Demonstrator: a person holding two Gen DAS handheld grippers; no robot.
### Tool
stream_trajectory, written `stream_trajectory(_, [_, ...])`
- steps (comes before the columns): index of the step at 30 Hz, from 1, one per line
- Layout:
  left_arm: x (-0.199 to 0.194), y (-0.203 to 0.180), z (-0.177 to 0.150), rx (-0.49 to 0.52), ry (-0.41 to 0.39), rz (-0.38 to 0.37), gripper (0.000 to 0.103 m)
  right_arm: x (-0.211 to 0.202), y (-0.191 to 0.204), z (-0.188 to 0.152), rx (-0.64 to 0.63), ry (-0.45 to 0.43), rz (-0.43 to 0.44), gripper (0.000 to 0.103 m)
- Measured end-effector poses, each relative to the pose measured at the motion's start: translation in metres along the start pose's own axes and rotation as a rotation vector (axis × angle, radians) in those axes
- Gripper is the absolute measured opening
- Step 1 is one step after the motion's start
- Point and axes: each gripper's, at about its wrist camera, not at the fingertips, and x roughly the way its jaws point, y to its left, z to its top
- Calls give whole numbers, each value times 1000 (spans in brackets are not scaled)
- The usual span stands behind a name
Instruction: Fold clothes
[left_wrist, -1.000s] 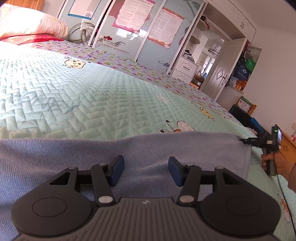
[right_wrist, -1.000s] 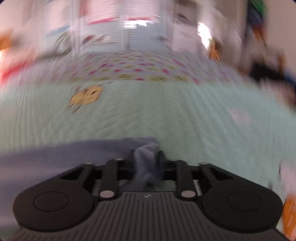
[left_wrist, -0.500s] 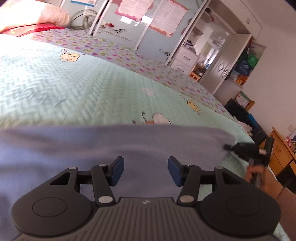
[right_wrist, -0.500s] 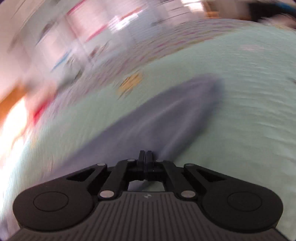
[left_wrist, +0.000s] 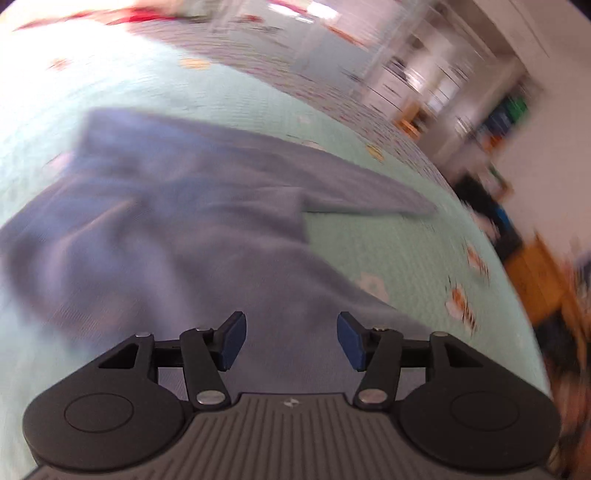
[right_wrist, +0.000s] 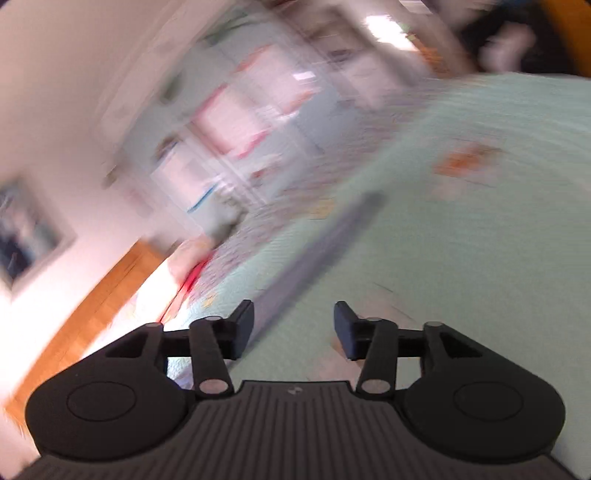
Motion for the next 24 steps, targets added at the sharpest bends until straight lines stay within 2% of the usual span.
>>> stream_trajectory(3, [-33,18,-19,-107,-67,34,58,-78,-36,-30,98,-29,-186,51])
stream_trajectory(6, [-46,36,-32,-198,-101,66,58,-102,-66,-67,209,-10,-264,51])
stream_trajectory(10, [-51,61,-45,-356,-125,70,58,-79,-80,-104,277,12,-265,51])
stream_trajectory(12, [-53,74,-51,-435,-137,72,58,-68,-74,-112,312,-37,-238,52])
stream_trajectory(14, [-54,85,-56,-507,-154,69,60,-50,-70,-113,335,-31,-172,51])
stream_trajectory(15, [-52,90,-57,-533,-168,60,60,-44,-65,-116,324,-31,-182,48])
stream_trajectory(16, [-51,94,-58,-558,-182,50,60,-37,-62,-116,310,-29,-204,33])
stream_trajectory(17, [-50,98,-57,-581,-192,34,62,-31,-62,-115,316,-9,-211,9])
stream_trajectory(18, [-48,102,-57,-600,-200,14,63,-25,-63,-114,324,7,-216,3])
stream_trajectory(24, [-51,112,-58,-662,-257,-5,63,-26,-51,-114,328,-11,-252,2])
